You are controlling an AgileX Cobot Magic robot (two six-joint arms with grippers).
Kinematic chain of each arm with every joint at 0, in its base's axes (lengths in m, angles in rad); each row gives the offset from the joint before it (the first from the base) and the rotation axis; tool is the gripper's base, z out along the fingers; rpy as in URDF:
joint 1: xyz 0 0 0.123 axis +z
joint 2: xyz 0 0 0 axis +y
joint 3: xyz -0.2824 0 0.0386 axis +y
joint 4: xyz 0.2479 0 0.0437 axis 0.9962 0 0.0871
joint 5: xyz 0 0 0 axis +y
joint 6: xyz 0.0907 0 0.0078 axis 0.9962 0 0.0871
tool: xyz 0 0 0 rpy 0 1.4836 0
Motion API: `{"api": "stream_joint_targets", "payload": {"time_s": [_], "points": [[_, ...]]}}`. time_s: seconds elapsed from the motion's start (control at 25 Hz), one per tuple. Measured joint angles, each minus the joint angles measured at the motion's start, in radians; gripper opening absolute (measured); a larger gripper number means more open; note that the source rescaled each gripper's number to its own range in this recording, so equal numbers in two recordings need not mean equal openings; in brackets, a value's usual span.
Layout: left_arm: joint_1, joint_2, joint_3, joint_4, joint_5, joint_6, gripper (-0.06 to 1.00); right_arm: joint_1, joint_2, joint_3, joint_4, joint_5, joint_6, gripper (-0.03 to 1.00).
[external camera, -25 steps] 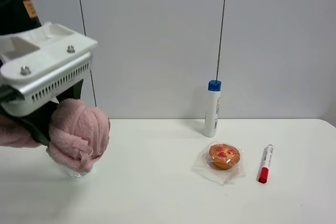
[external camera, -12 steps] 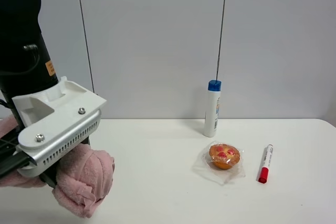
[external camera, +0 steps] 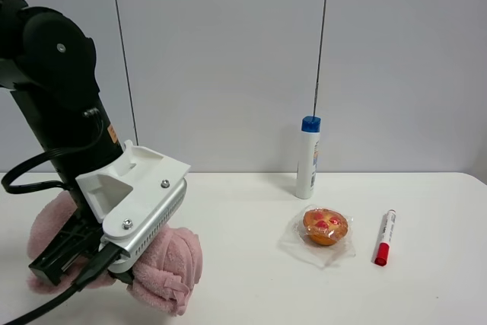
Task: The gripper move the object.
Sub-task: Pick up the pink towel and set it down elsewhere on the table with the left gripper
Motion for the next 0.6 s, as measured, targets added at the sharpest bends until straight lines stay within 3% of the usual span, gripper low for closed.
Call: {"api": "stream_joint_targets", "payload": {"time_s": [0.6], "points": [[0.002,0.106,0.000,-0.036,-0.069,0.015,0.00,0.000,0.000,0.000,0.000,0.000,0.000,1.00]]}}
